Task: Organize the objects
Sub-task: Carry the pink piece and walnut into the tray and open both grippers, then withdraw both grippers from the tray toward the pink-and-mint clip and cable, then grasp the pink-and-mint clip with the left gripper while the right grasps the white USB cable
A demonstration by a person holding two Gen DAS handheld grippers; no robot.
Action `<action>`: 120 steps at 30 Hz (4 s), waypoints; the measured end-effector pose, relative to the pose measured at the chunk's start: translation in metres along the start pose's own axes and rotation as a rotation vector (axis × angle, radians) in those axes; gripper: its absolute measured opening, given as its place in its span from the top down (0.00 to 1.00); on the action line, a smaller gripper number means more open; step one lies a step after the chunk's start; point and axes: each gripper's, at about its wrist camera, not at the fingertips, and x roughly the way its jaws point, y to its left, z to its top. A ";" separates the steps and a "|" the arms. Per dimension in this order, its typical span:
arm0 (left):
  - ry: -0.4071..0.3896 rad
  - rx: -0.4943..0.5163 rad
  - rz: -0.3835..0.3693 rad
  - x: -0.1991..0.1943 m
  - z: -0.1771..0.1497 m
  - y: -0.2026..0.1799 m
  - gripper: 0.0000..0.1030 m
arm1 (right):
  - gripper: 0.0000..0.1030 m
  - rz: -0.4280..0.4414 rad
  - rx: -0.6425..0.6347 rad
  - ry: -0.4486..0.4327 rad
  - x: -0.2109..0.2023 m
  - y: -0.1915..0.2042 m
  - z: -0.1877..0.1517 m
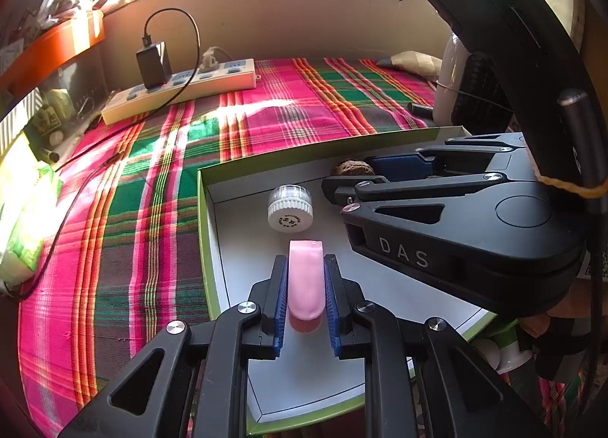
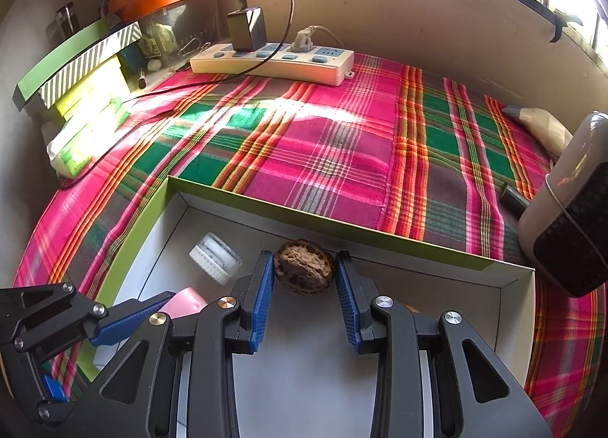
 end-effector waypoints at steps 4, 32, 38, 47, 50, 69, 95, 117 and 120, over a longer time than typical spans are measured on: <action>-0.001 -0.001 0.000 0.000 0.000 0.000 0.81 | 0.67 -0.002 -0.004 0.004 0.000 0.000 0.000; -0.049 -0.028 -0.007 -0.035 -0.010 -0.001 0.64 | 0.54 -0.006 0.067 -0.070 -0.044 -0.001 -0.011; -0.065 -0.024 -0.007 -0.050 -0.017 -0.003 0.64 | 0.54 -0.008 0.099 -0.092 -0.060 -0.003 -0.023; -0.080 -0.032 -0.009 -0.067 -0.030 -0.005 0.64 | 0.54 -0.012 0.125 -0.120 -0.081 0.000 -0.046; -0.085 -0.028 -0.015 -0.072 -0.035 -0.008 0.64 | 0.54 -0.012 0.135 -0.128 -0.088 0.001 -0.054; -0.093 -0.092 -0.081 -0.096 -0.081 0.011 0.60 | 0.54 -0.060 0.222 -0.215 -0.137 -0.016 -0.127; -0.008 -0.137 -0.118 -0.077 -0.104 0.016 0.57 | 0.46 -0.133 0.277 -0.162 -0.131 -0.038 -0.175; 0.004 -0.077 -0.061 -0.068 -0.097 0.004 0.57 | 0.46 -0.193 0.210 -0.065 -0.112 -0.051 -0.176; 0.005 -0.068 -0.043 -0.067 -0.096 0.002 0.57 | 0.46 -0.200 0.188 -0.060 -0.110 -0.048 -0.174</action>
